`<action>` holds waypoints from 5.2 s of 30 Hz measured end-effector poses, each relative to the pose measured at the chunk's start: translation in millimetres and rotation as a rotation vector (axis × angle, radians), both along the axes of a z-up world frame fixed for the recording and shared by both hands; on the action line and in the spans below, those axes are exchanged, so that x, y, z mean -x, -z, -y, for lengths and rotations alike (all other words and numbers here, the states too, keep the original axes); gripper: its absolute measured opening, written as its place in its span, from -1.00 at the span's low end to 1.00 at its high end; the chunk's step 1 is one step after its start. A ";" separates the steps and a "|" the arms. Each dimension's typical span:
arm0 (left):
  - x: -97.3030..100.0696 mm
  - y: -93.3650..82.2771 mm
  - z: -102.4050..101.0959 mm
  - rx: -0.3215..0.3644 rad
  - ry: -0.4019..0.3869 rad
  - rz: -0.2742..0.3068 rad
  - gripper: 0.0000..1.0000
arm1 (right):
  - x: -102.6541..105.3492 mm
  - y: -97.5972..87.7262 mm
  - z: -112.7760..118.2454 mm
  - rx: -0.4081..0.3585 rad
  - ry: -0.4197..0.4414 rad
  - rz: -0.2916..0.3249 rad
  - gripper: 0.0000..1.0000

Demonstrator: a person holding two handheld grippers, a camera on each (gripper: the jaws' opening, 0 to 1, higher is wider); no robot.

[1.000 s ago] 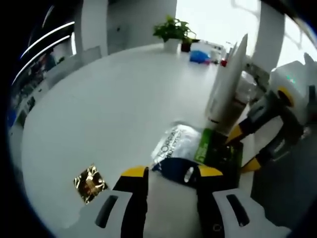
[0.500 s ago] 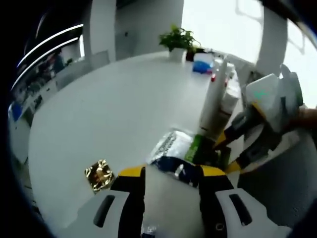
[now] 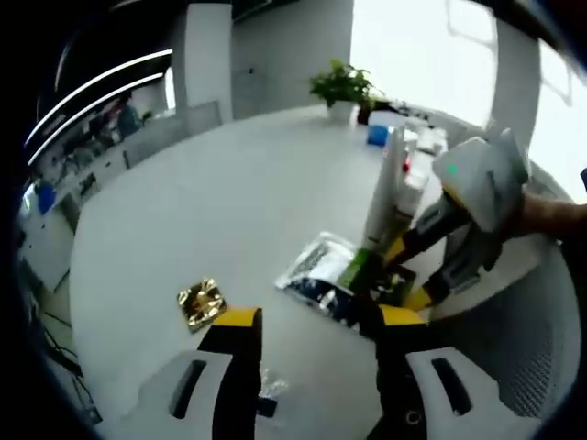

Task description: Arrange the skincare products in the storage area until every visible bottle or jar stands upright without overlapping.

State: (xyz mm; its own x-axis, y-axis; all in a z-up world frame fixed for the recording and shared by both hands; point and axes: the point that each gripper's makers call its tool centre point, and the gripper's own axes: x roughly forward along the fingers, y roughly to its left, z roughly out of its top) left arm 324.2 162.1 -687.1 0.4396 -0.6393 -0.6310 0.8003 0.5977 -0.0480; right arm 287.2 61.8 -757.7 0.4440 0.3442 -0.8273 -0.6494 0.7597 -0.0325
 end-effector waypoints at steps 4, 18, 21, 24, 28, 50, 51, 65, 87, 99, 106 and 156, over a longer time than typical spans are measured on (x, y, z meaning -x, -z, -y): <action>5.0 -5.7 -3.6 0.007 -0.019 0.012 -0.02 | 0.3 -19.4 0.2 -0.033 -0.008 0.053 -0.22; 21.5 -26.0 -5.9 0.021 -0.049 0.044 0.20 | 3.3 -96.7 -1.8 -0.145 -0.048 0.276 -0.04; 24.3 -29.4 -6.7 0.024 -0.059 0.046 0.28 | 5.3 -107.1 5.1 -0.135 -0.040 0.292 0.11; 26.7 -32.4 -7.3 0.032 -0.070 0.046 0.37 | 6.6 -114.4 11.4 -0.129 -0.032 0.317 0.24; 30.7 -35.7 -9.3 0.030 -0.085 0.051 0.52 | 9.5 -122.8 23.9 -0.121 -0.009 0.339 0.42; 46.2 -43.4 -6.4 0.053 -0.151 0.085 0.94 | 10.1 -139.1 91.2 -0.133 0.079 0.393 0.99; 46.5 -43.0 -6.3 0.052 -0.159 0.085 0.94 | 10.7 -140.0 92.7 -0.140 0.073 0.393 0.99; 46.7 -39.4 0.4 0.083 -0.259 0.108 0.94 | 7.3 -140.5 117.5 -0.157 0.014 0.413 0.99; 21.6 -6.3 -35.6 -0.067 -0.217 0.036 0.94 | -11.5 -134.1 118.7 -0.155 0.001 0.400 0.99; 12.8 23.8 -39.4 -0.147 -0.078 -0.038 0.94 | -11.7 -121.3 131.5 -0.117 0.060 0.353 0.99; 12.1 40.6 -44.2 -0.192 0.001 -0.076 0.94 | -8.0 -117.4 135.2 -0.103 0.091 0.336 0.99; -9.0 88.1 -72.3 -0.384 0.134 -0.183 0.17 | -5.4 -99.4 132.6 -0.117 0.132 0.259 0.50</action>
